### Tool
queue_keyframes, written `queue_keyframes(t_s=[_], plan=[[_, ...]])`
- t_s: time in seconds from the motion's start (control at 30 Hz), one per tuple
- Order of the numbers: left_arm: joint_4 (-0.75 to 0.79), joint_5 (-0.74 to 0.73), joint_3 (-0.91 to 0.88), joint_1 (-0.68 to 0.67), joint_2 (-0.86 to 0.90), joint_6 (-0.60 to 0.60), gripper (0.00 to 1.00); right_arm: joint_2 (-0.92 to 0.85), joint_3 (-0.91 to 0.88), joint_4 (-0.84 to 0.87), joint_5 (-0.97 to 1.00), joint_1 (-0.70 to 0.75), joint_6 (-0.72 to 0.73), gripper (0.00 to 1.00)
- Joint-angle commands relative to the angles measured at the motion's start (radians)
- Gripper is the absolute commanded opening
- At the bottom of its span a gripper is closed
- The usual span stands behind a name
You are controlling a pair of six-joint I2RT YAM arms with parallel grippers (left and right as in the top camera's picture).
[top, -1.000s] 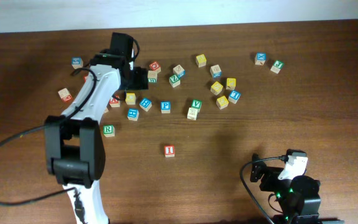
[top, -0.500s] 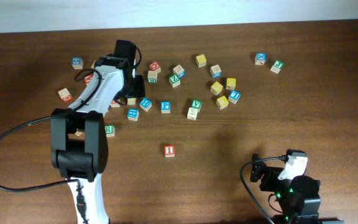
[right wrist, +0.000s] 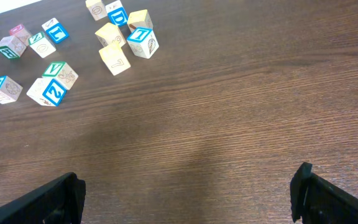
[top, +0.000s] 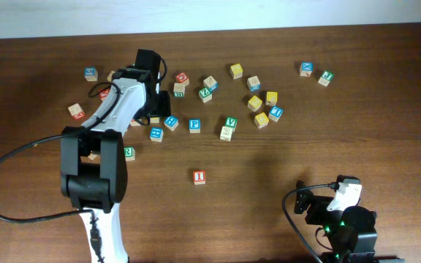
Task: Spell out ICRA
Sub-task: 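Grasp the yellow C block with the left gripper and lift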
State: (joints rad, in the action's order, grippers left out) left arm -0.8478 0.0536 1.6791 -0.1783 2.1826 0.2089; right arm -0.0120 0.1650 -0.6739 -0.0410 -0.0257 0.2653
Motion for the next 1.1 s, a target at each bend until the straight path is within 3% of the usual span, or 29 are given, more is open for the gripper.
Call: queue_keyframes(t_s=[0.0,0.83,0.9,1.07], plan=[[0.001,0.004,-0.009,-0.002,0.011,0.002,0.62,0.005,0.003,-0.004,0.012,0.006,-0.003,0.99],[0.042,0.034,-0.077,-0.002,0.011,0.002,0.58,0.005,0.003,-0.004,0.012,0.006,-0.003,0.98],[0.069,0.034,-0.077,-0.002,0.011,0.002,0.51,0.005,0.003,-0.004,0.012,0.006,-0.003,0.98],[0.101,0.042,-0.077,-0.002,0.011,0.002,0.50,0.005,0.003,-0.004,0.012,0.006,-0.003,0.98]])
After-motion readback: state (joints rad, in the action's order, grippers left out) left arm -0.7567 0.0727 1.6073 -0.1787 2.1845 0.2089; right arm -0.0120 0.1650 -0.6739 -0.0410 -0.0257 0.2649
